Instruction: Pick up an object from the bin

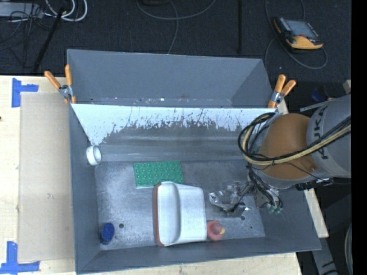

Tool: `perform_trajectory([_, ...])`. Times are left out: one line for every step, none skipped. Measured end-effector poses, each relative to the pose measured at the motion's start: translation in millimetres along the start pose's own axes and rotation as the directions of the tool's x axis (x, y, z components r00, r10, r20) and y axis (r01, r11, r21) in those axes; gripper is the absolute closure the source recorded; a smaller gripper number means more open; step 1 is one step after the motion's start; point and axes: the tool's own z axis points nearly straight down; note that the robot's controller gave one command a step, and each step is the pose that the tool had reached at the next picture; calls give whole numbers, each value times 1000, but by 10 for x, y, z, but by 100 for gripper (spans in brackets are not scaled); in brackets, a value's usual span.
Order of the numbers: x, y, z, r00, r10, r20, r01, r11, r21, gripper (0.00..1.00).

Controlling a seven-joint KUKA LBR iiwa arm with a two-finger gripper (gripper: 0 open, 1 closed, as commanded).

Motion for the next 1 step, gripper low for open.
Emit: perform_trajectory([105, -8, -1564, 999, 33, 7, -33, 999, 1, 100])
